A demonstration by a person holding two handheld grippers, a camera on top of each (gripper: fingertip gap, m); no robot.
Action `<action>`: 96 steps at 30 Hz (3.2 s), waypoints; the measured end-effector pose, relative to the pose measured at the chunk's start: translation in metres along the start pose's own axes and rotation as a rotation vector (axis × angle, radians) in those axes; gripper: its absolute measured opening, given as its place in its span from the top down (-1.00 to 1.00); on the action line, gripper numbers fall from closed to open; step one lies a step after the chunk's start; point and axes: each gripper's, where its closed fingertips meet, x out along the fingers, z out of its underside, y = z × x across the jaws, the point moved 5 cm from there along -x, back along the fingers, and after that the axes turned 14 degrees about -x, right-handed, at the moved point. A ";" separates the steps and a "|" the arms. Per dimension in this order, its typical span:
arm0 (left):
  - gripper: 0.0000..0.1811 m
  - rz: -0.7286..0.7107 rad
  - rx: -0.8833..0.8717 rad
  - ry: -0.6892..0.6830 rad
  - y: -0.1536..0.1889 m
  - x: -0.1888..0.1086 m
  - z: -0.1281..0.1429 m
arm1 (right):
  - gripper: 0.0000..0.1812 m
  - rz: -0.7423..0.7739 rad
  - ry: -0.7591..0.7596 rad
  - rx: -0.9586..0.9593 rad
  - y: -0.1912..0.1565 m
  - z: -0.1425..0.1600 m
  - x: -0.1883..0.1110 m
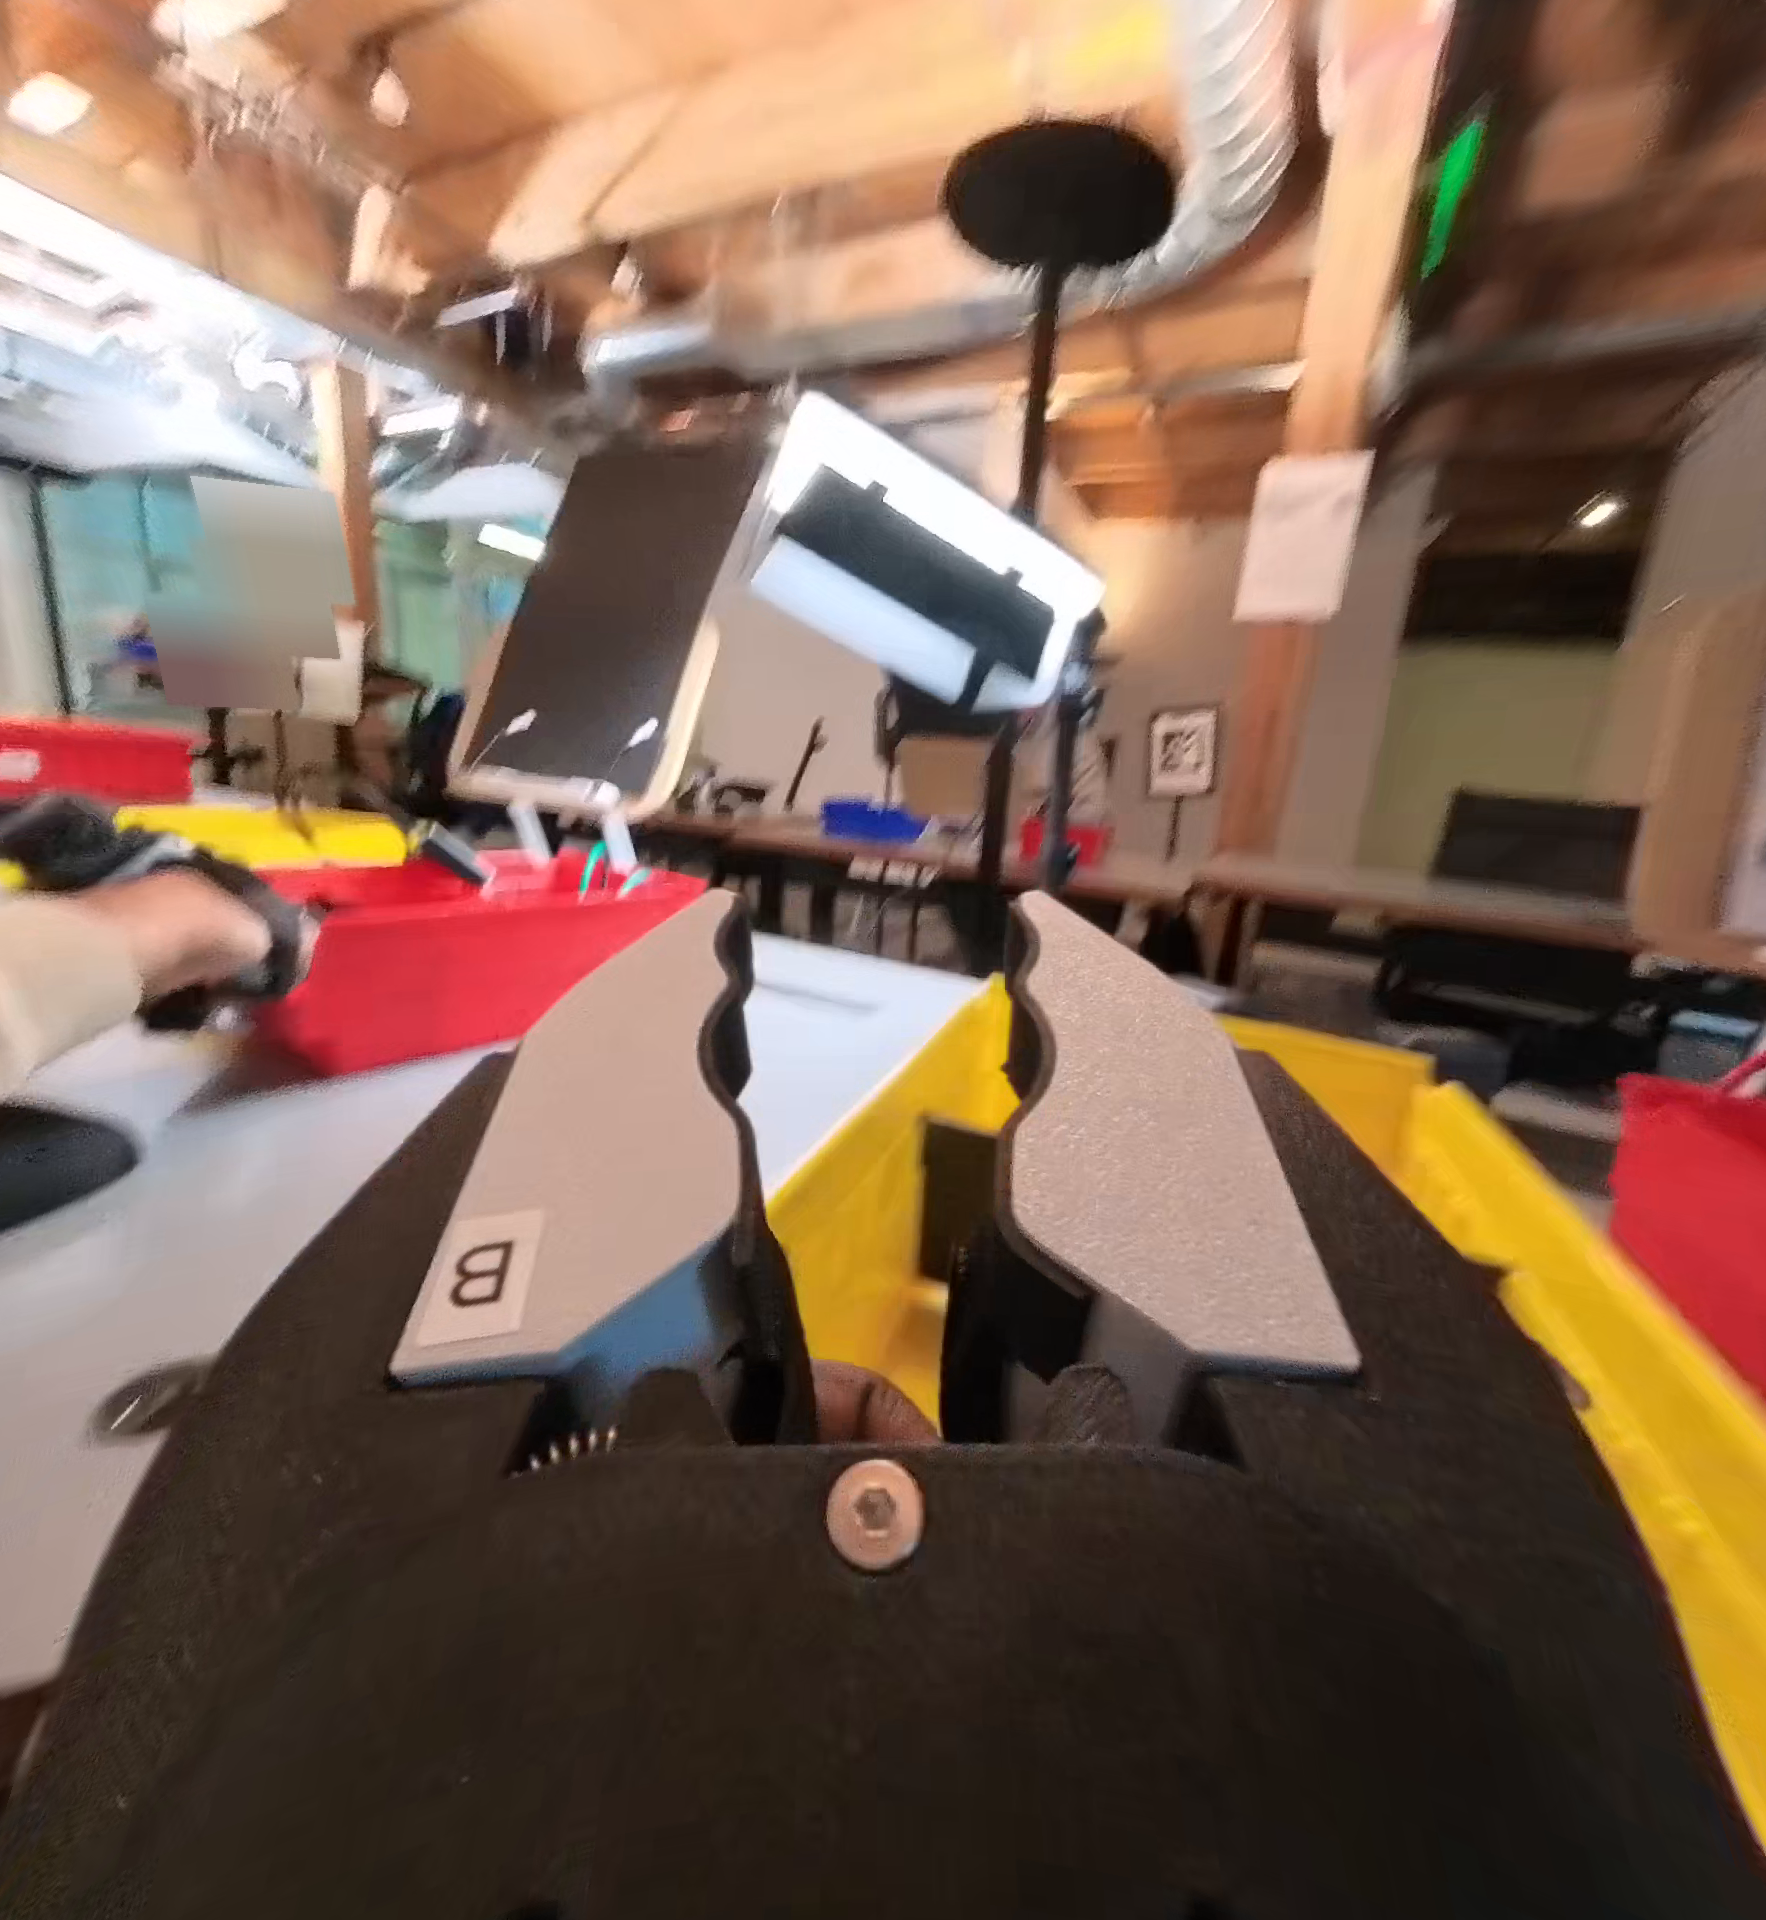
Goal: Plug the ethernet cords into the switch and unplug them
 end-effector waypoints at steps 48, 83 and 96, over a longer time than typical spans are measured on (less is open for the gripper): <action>0.95 -0.008 0.393 -0.440 0.024 -0.042 -0.002 | 0.89 0.277 0.466 0.303 0.015 -0.085 -0.026; 0.88 1.035 0.123 -0.229 0.481 -0.111 0.134 | 0.84 0.947 -0.130 0.214 0.063 0.262 -0.318; 0.82 1.031 0.106 -0.600 0.478 -0.121 0.205 | 0.86 0.766 -0.287 0.314 0.055 0.297 -0.303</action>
